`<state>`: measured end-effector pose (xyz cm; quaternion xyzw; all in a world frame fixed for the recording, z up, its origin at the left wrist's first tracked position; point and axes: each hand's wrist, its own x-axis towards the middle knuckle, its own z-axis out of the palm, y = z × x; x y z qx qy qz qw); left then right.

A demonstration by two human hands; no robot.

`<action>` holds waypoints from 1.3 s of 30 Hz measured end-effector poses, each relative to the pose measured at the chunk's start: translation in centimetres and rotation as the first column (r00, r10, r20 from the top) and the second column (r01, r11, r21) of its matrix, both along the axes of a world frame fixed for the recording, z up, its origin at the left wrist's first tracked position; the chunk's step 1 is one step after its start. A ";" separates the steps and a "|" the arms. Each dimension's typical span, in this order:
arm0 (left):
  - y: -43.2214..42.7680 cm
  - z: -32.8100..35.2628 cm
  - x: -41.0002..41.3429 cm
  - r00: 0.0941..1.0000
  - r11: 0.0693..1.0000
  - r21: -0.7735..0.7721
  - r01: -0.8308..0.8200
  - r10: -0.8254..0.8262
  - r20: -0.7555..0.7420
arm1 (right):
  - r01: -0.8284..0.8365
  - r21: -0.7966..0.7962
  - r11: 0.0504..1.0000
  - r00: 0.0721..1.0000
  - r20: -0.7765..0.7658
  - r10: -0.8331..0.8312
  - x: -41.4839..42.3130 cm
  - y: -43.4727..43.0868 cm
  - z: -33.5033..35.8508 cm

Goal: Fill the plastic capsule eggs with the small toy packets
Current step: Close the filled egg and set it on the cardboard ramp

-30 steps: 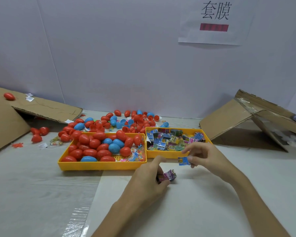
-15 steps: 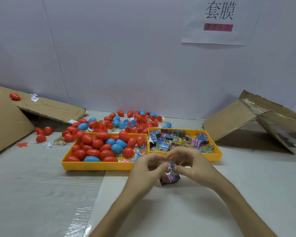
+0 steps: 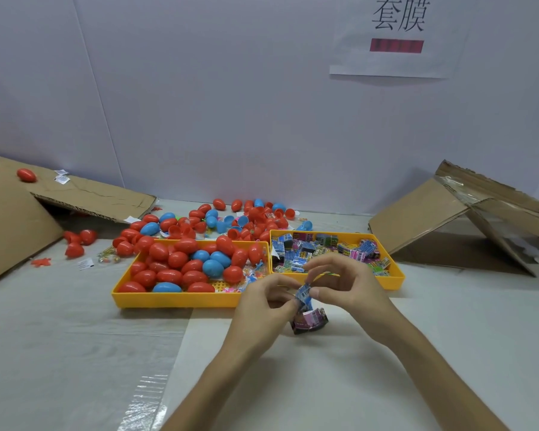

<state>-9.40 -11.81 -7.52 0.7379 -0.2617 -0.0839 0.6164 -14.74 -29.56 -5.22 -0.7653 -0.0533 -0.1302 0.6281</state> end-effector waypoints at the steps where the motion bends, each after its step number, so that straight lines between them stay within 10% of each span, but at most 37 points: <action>1: 0.0 0.0 0.0 1.000 1.000 -0.004 -0.002 0.002 0.003 | -0.002 0.010 1.000 1.000 -0.003 0.002 0.0 0.1 0.0; 14: 0.2 0.0 -0.3 0.925 0.952 -0.060 -0.300 0.306 0.228 | 0.037 0.151 0.988 0.986 -0.167 -0.011 0.2 1.5 -0.2; 39: 0.1 0.2 -0.4 0.919 0.967 0.042 -0.253 0.227 0.322 | -0.030 0.312 0.950 0.990 -0.123 0.071 -0.1 1.3 0.3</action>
